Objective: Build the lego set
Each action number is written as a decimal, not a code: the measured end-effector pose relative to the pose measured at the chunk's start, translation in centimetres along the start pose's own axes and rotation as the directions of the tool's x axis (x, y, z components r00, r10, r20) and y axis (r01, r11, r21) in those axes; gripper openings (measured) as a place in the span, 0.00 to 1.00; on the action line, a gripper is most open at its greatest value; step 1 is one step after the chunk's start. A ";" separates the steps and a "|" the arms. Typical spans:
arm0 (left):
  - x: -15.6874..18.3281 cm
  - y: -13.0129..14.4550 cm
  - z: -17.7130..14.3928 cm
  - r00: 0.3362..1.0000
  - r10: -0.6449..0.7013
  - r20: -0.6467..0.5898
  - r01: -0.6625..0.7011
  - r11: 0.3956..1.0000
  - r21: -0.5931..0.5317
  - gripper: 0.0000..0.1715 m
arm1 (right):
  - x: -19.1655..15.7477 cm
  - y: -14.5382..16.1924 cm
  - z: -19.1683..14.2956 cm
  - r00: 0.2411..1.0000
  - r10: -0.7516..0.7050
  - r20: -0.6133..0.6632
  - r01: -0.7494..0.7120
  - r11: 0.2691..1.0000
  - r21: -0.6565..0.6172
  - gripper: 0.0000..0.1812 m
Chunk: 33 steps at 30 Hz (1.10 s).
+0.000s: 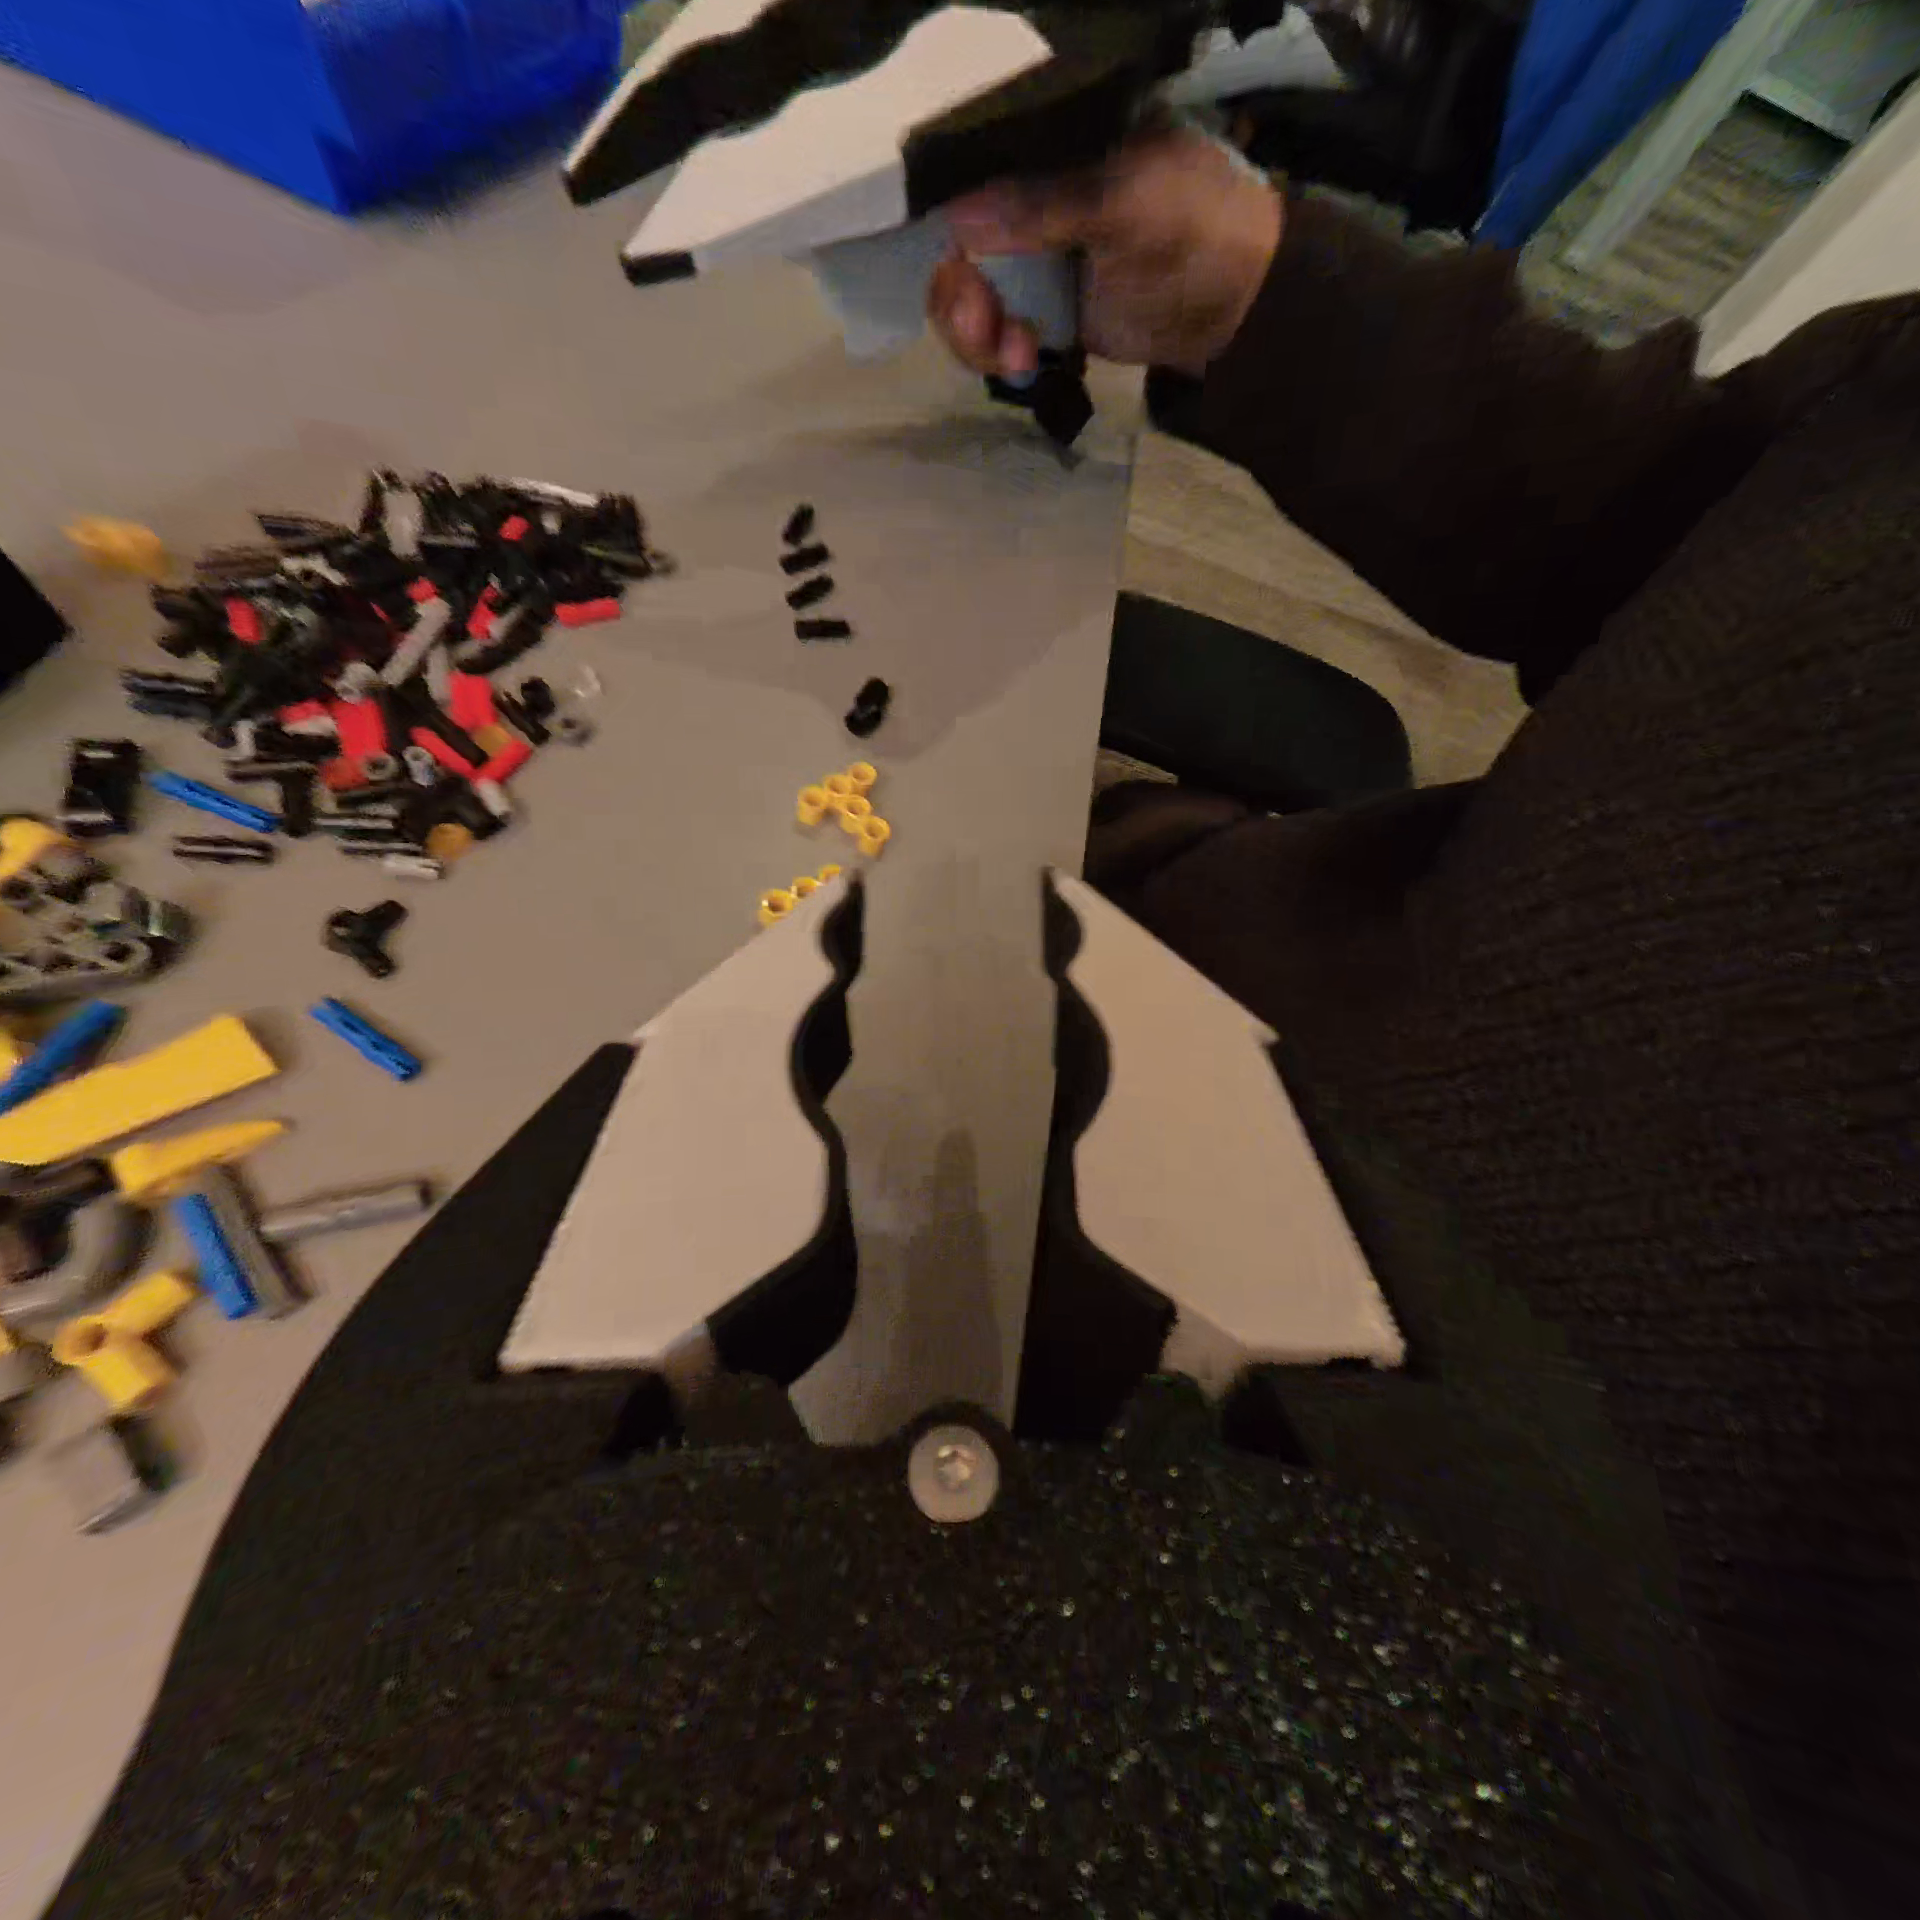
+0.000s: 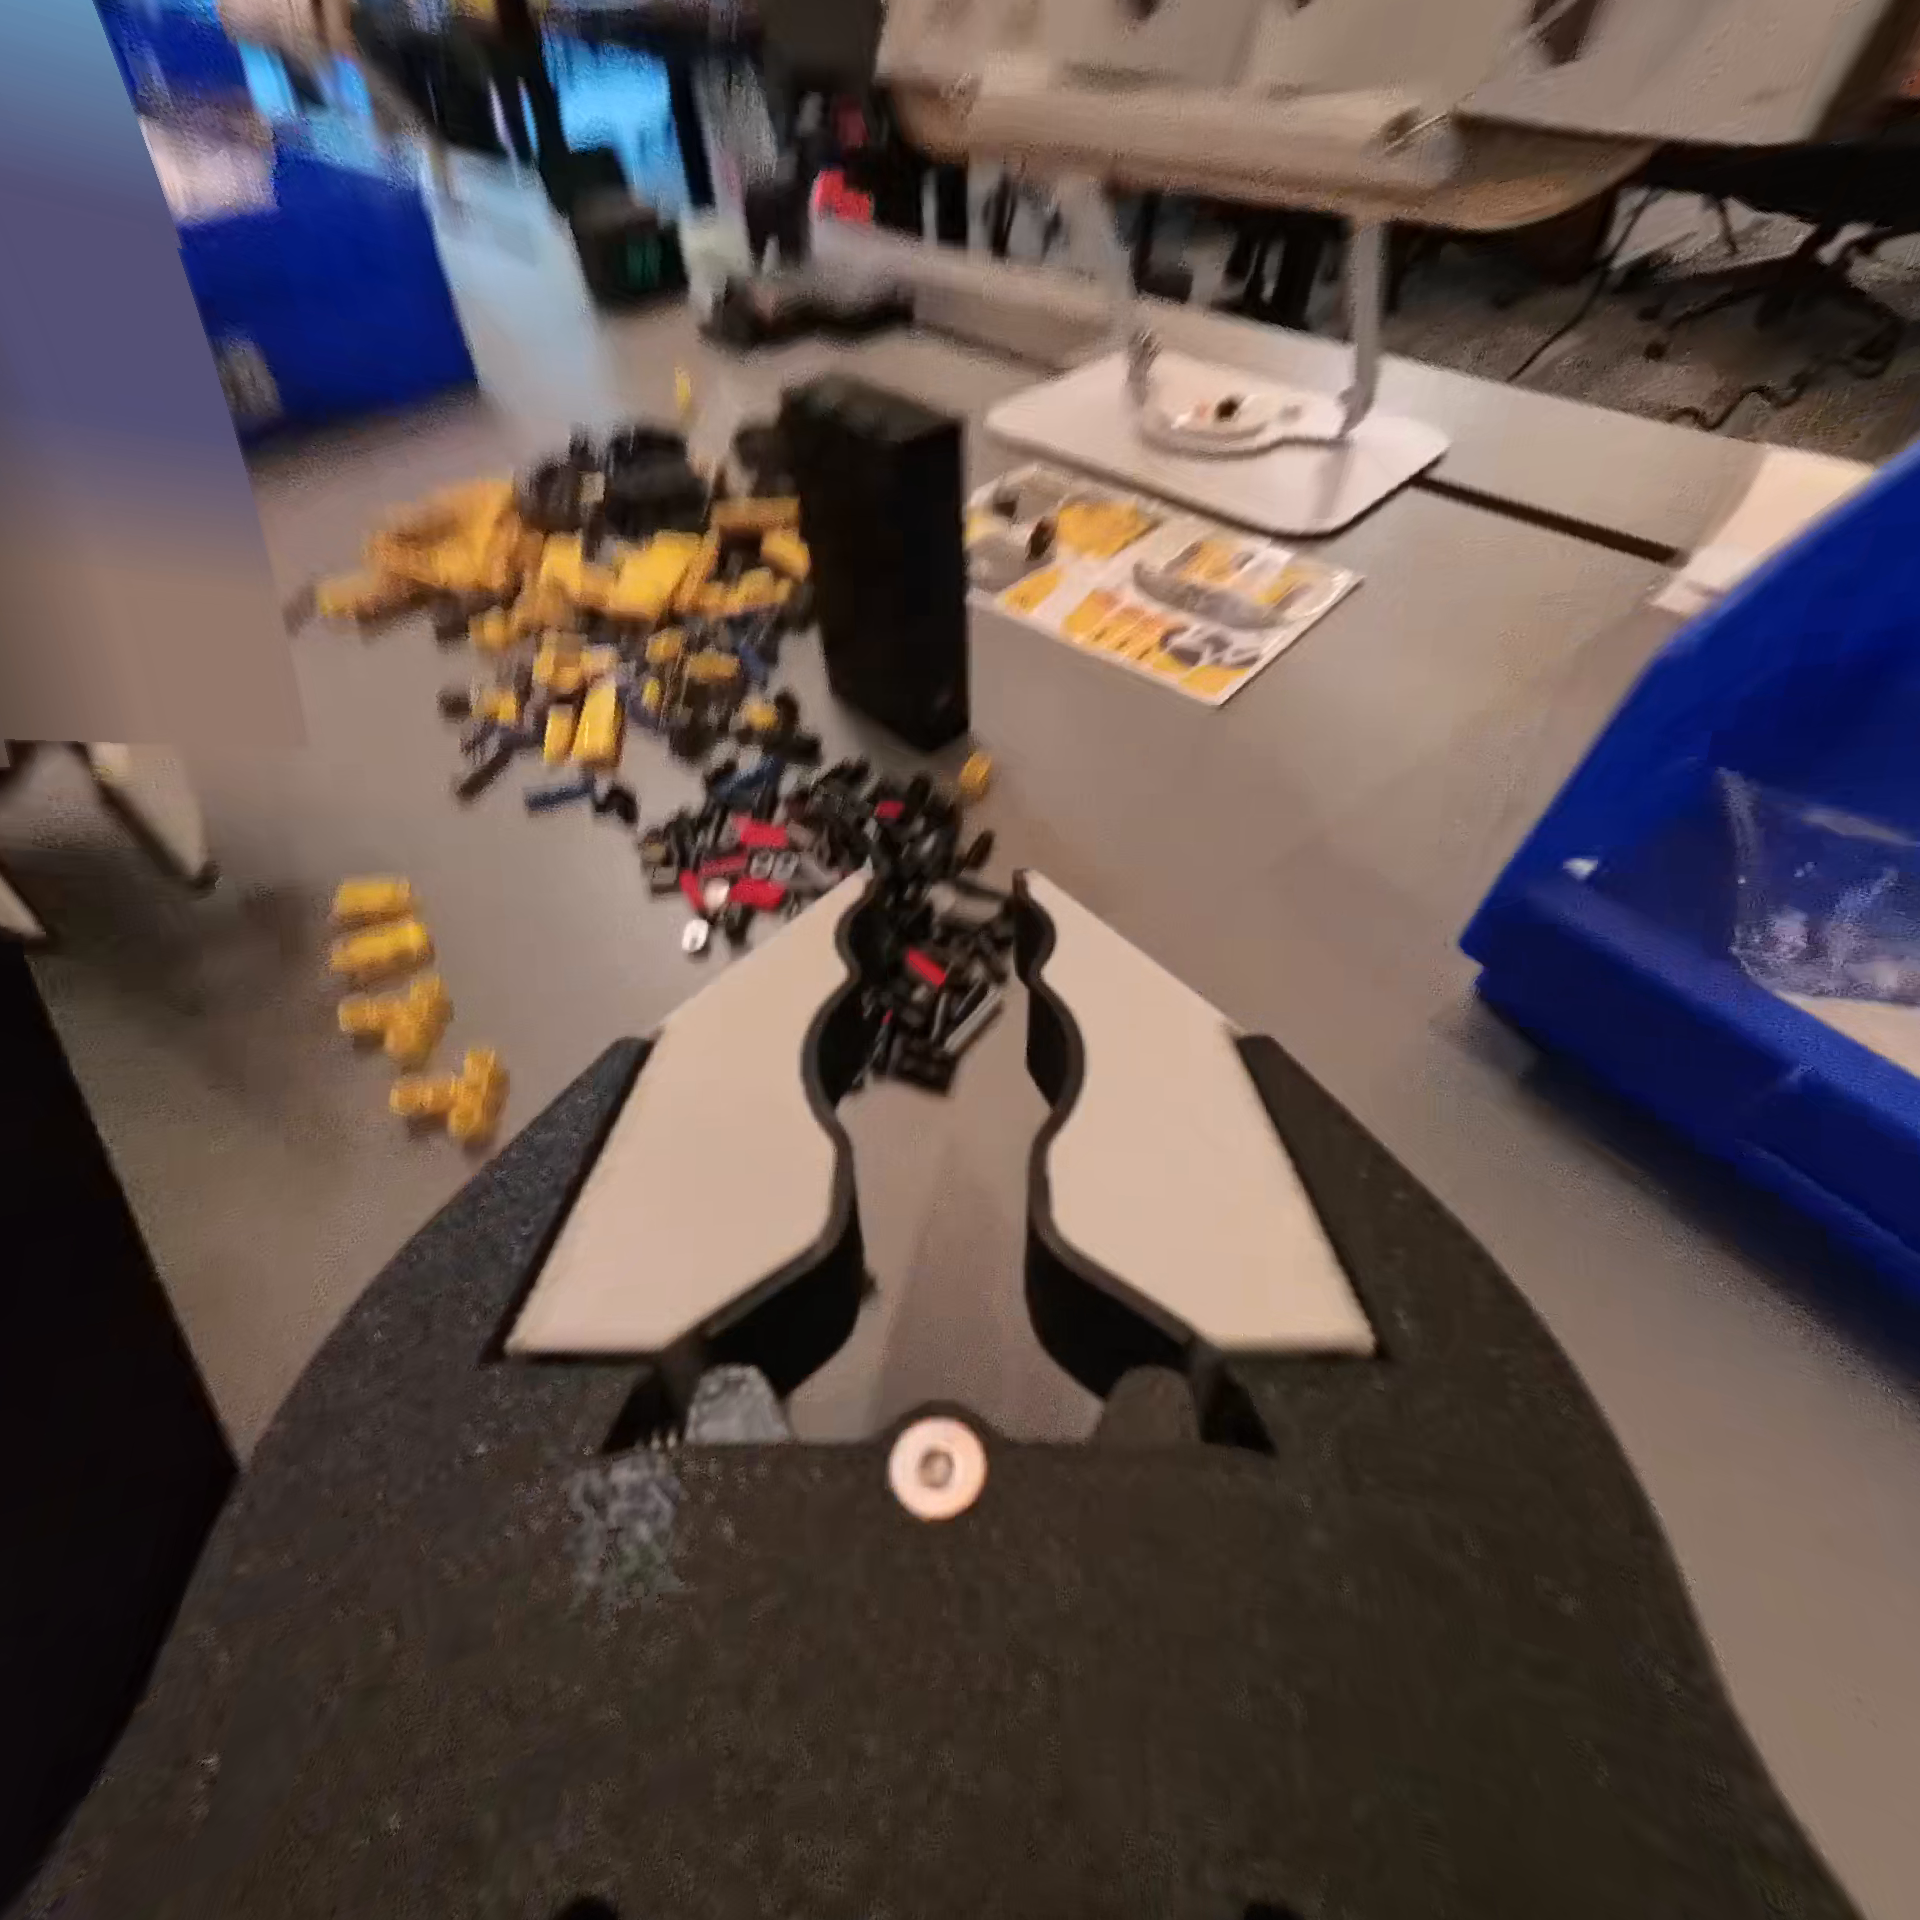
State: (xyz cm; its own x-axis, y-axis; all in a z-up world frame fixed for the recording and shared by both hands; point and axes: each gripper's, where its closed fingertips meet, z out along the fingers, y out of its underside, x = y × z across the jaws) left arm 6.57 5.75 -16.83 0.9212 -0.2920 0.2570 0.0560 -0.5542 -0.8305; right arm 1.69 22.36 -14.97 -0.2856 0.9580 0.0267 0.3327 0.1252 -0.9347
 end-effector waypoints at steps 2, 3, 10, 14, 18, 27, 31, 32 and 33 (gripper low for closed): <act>-0.3 0.2 0.4 0.999 -0.014 0.029 0.014 1.000 0.012 0.25 | -1.4 0.8 -0.6 0.994 -0.108 -0.018 0.107 0.992 -0.062 0.13; -0.8 0.1 0.5 0.998 -0.030 0.058 0.029 0.999 0.025 0.25 | -2.0 1.2 -1.0 0.993 -0.121 -0.005 0.121 0.989 -0.083 0.13; -1.6 -1.3 0.7 0.992 -0.112 0.054 0.105 0.988 0.117 0.25 | -6.0 4.7 -1.8 0.984 -0.028 0.176 0.067 0.973 -0.222 0.11; -1.6 -1.5 0.4 0.992 -0.120 0.046 0.112 0.984 0.140 0.25 | -6.9 6.4 -1.5 0.984 -0.066 0.168 0.111 0.955 -0.275 0.07; -1.3 -1.4 0.4 0.991 -0.130 0.038 0.123 0.980 0.156 0.25 | -6.8 6.9 -1.3 0.988 -0.058 0.144 0.097 0.953 -0.288 0.06; -0.3 -1.3 0.4 0.994 -0.103 0.033 0.097 0.984 0.152 0.25 | -6.9 7.8 -0.7 0.988 -0.102 0.114 0.135 0.934 -0.329 0.05; 0.0 -1.6 0.3 0.995 -0.101 0.018 0.096 0.981 0.167 0.25 | -7.0 7.8 -0.4 0.988 -0.110 0.106 0.140 0.933 -0.333 0.03; 0.1 -1.6 0.3 0.994 -0.106 0.006 0.104 0.980 0.172 0.25 | -7.0 7.7 -0.4 0.989 -0.108 0.103 0.137 0.933 -0.334 0.03; 0.3 -1.6 0.2 0.993 -0.116 -0.008 0.116 0.977 0.179 0.25 | -6.9 7.6 -0.3 0.989 -0.107 0.098 0.134 0.934 -0.332 0.03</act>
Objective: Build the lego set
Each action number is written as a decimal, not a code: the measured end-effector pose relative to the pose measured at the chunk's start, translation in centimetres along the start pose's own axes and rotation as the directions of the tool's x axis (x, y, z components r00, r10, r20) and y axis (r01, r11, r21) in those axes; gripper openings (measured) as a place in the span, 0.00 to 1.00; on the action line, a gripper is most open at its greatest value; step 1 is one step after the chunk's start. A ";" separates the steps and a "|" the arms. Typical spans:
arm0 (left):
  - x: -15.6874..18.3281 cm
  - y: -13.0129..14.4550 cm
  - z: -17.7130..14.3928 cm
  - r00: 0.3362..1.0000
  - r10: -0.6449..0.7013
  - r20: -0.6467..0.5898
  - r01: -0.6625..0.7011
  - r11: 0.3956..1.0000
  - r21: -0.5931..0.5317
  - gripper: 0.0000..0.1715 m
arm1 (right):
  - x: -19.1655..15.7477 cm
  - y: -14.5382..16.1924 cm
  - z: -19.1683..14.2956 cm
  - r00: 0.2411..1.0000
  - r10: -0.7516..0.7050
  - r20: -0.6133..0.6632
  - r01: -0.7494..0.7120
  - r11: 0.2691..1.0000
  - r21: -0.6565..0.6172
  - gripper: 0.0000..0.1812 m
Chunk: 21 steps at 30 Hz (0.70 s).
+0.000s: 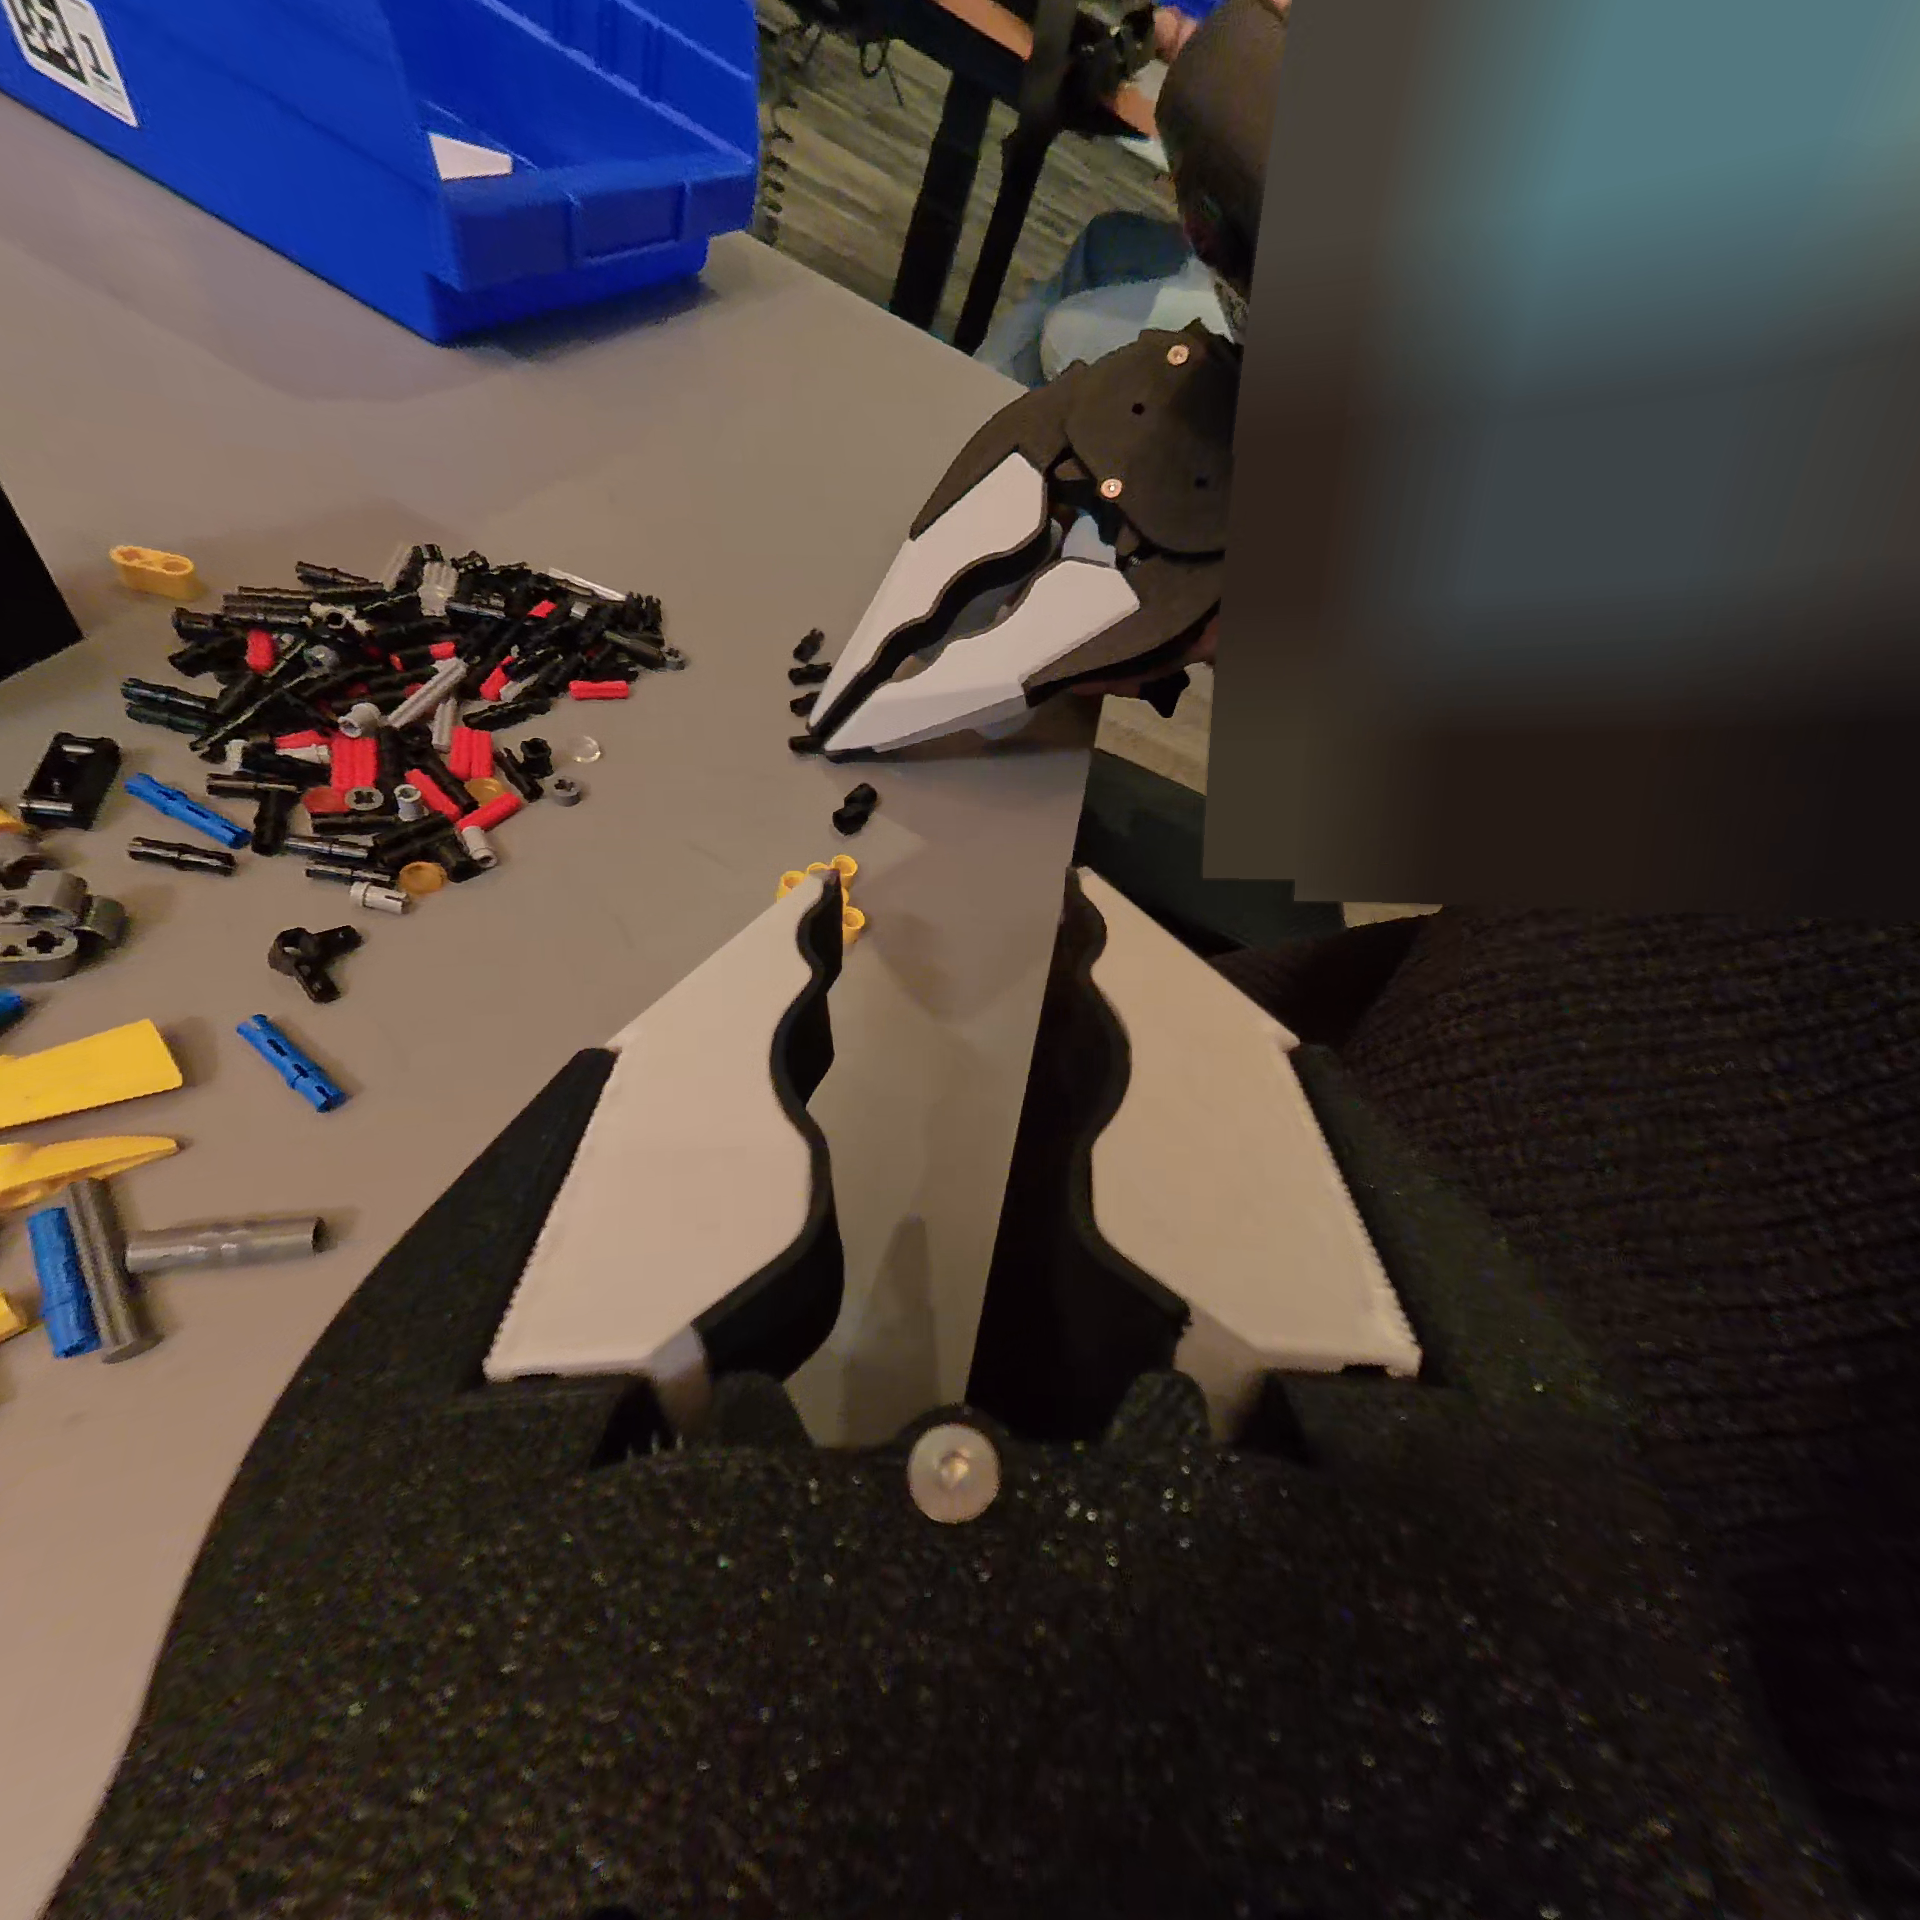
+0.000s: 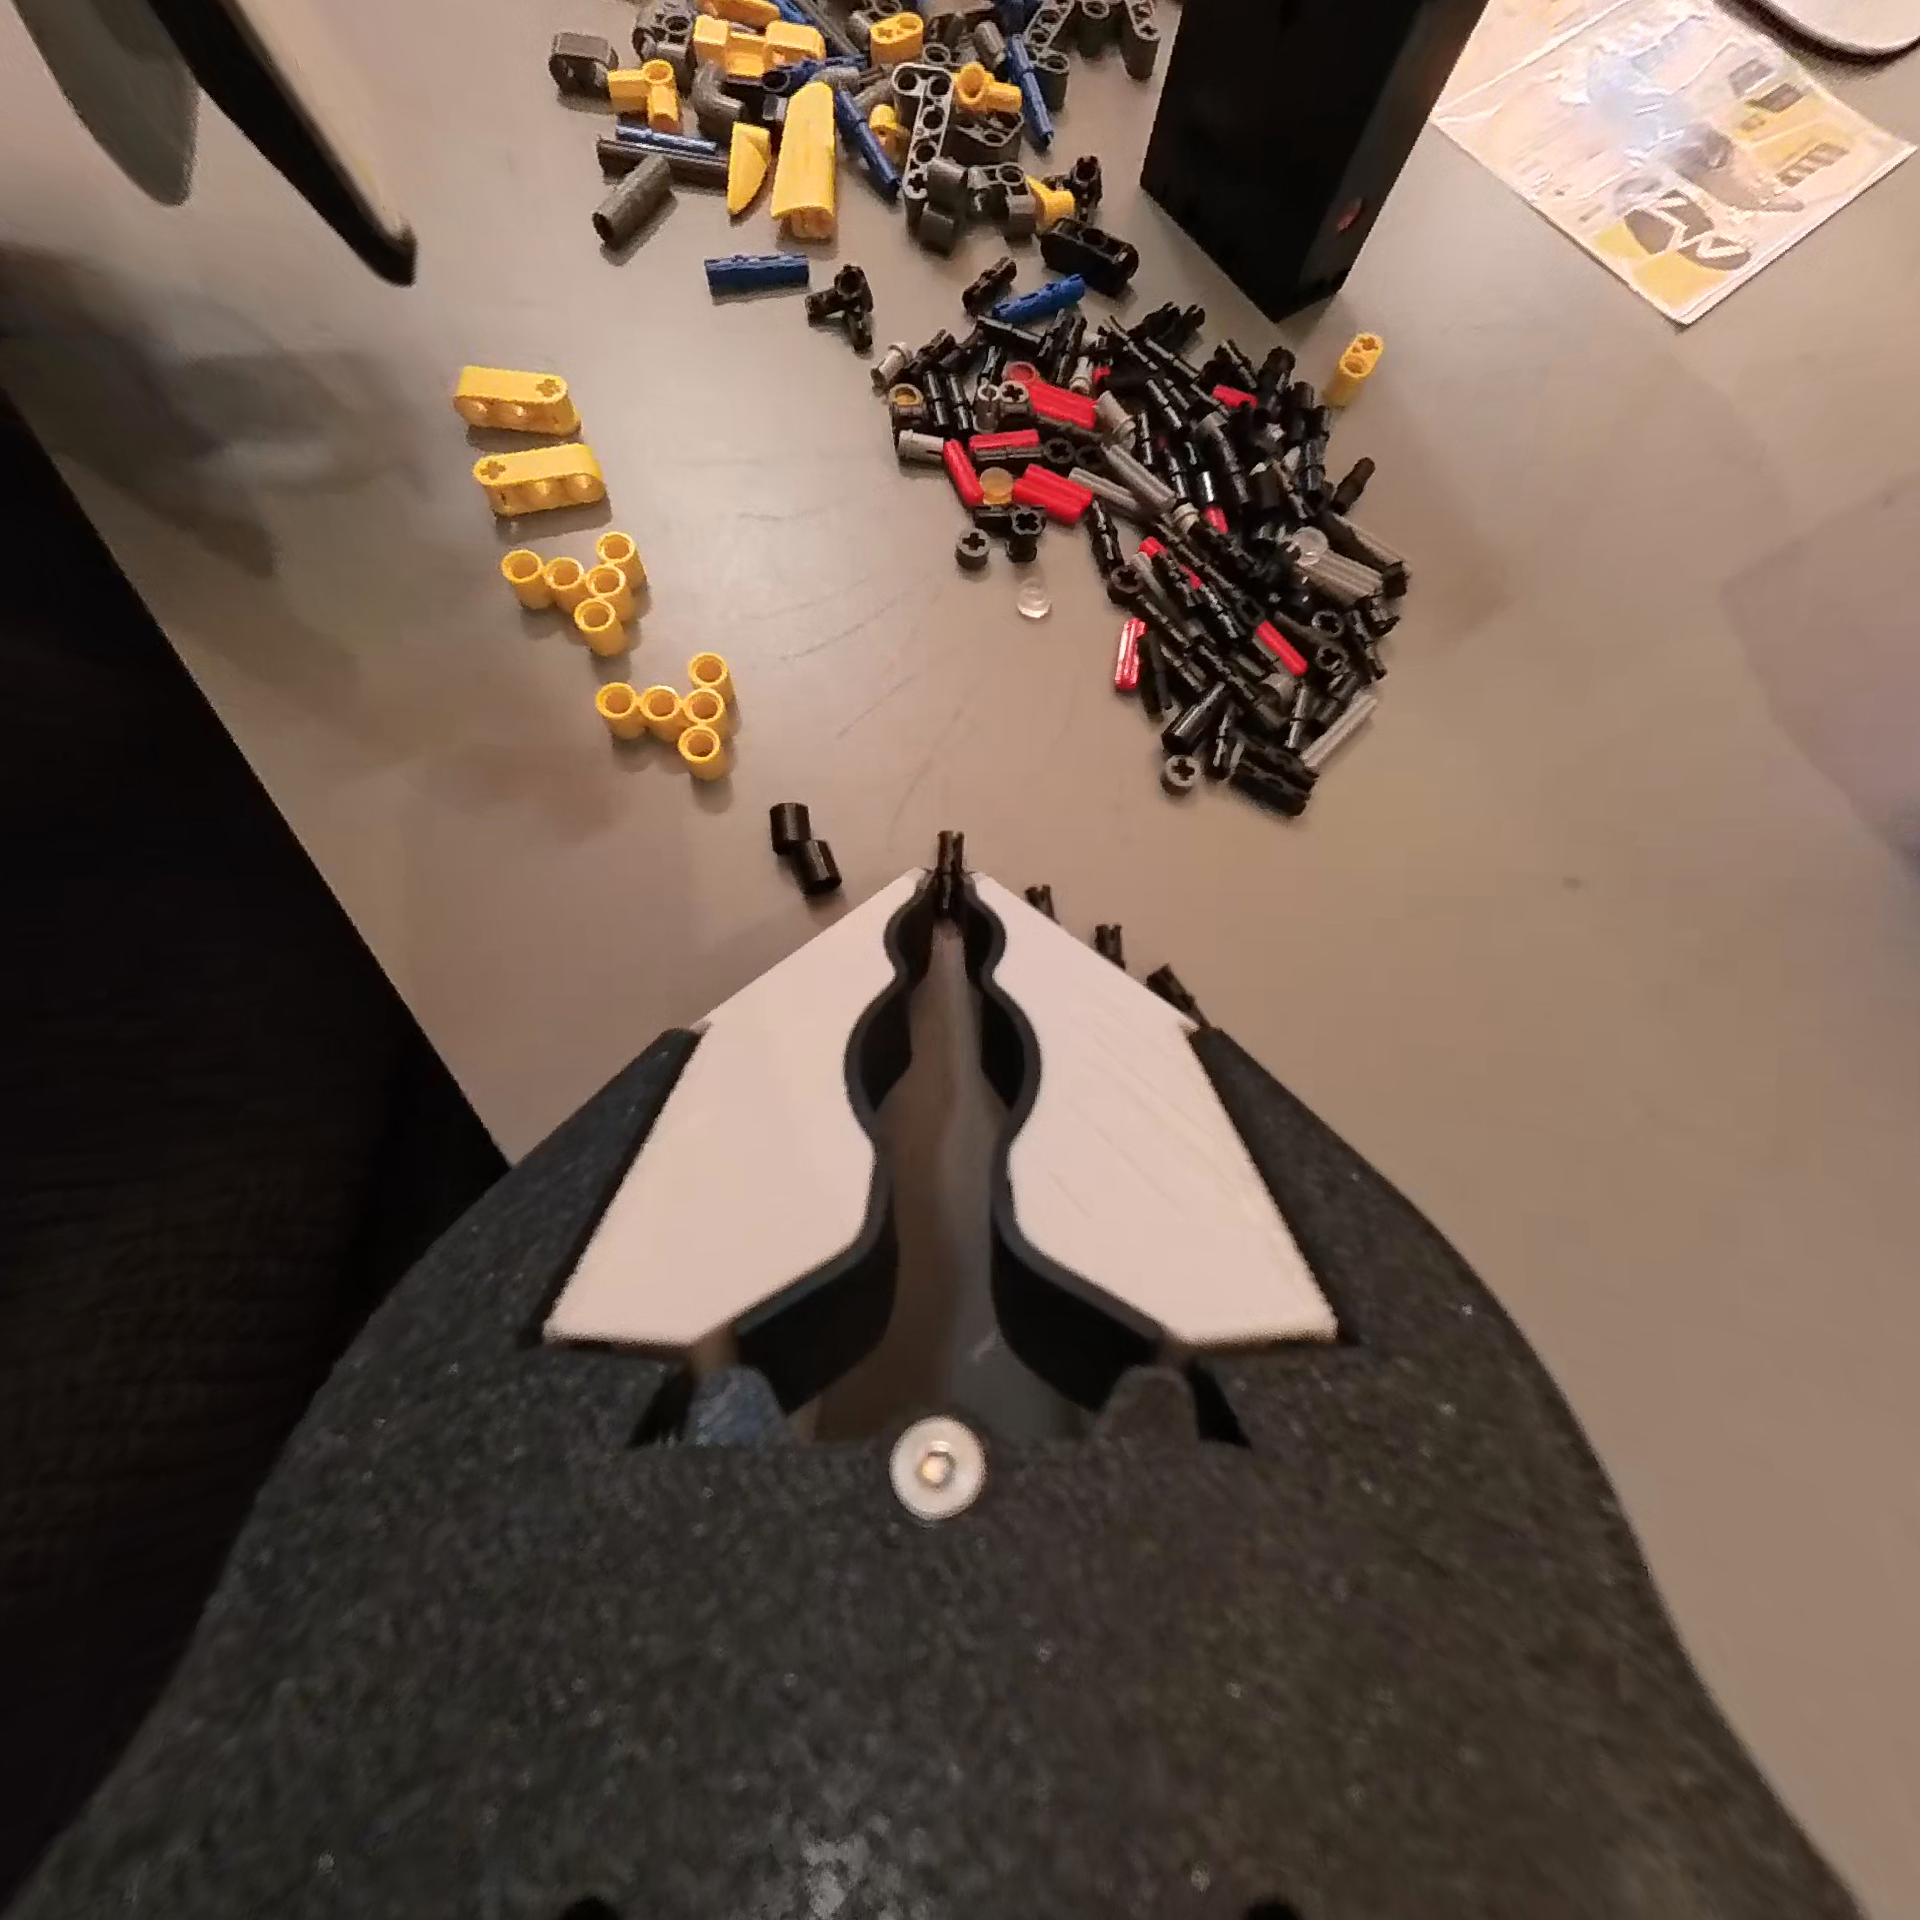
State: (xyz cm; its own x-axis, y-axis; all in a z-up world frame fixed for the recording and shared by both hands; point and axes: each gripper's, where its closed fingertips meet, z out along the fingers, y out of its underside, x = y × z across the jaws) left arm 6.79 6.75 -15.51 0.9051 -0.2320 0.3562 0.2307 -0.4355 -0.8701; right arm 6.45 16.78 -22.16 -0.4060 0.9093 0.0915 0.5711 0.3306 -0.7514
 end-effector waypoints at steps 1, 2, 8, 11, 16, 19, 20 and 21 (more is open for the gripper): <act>0.1 -0.1 -0.1 1.000 -0.014 -0.011 0.014 1.000 0.010 0.25 | 0.1 -0.3 -0.1 1.000 0.002 -0.005 -0.002 1.000 0.012 0.03; 0.1 -0.2 -0.2 0.999 -0.029 -0.022 0.030 0.999 0.022 0.24 | 0.1 -0.9 -0.3 1.000 0.005 -0.004 -0.005 0.999 0.038 0.03; 1.6 -2.7 -1.6 0.912 -0.267 -0.312 0.329 0.929 0.167 0.13 | -4.4 -8.0 -3.6 0.977 -0.167 0.133 0.110 0.929 0.353 0.03; 1.0 -2.8 -1.5 0.872 -0.342 -0.351 0.422 0.888 0.181 0.11 | -6.0 -9.3 -4.0 0.951 -0.294 0.092 0.234 0.884 0.404 0.03; 1.4 -2.3 -1.2 0.881 -0.336 -0.333 0.404 0.901 0.158 0.10 | -8.3 -10.2 -3.7 0.911 -0.404 0.084 0.334 0.842 0.424 0.03; 1.3 -2.4 -1.3 0.873 -0.349 -0.340 0.420 0.893 0.161 0.09 | -9.1 -10.6 -3.6 0.896 -0.437 0.084 0.361 0.824 0.437 0.03; 1.3 -2.4 -1.3 0.872 -0.349 -0.343 0.421 0.892 0.162 0.07 | -9.3 -10.7 -3.5 0.893 -0.442 0.088 0.364 0.822 0.438 0.03; 1.4 -2.5 -1.4 0.870 -0.344 -0.353 0.421 0.891 0.169 0.03 | -9.3 -10.7 -3.4 0.891 -0.446 0.089 0.367 0.821 0.438 0.03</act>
State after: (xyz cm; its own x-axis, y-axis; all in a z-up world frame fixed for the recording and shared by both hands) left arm 6.95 6.24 -12.39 0.5825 -0.3589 0.7293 0.6467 -0.3388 -0.6833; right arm 6.57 5.60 -12.72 -0.6794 0.6402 0.3585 0.0075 0.4946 -0.8691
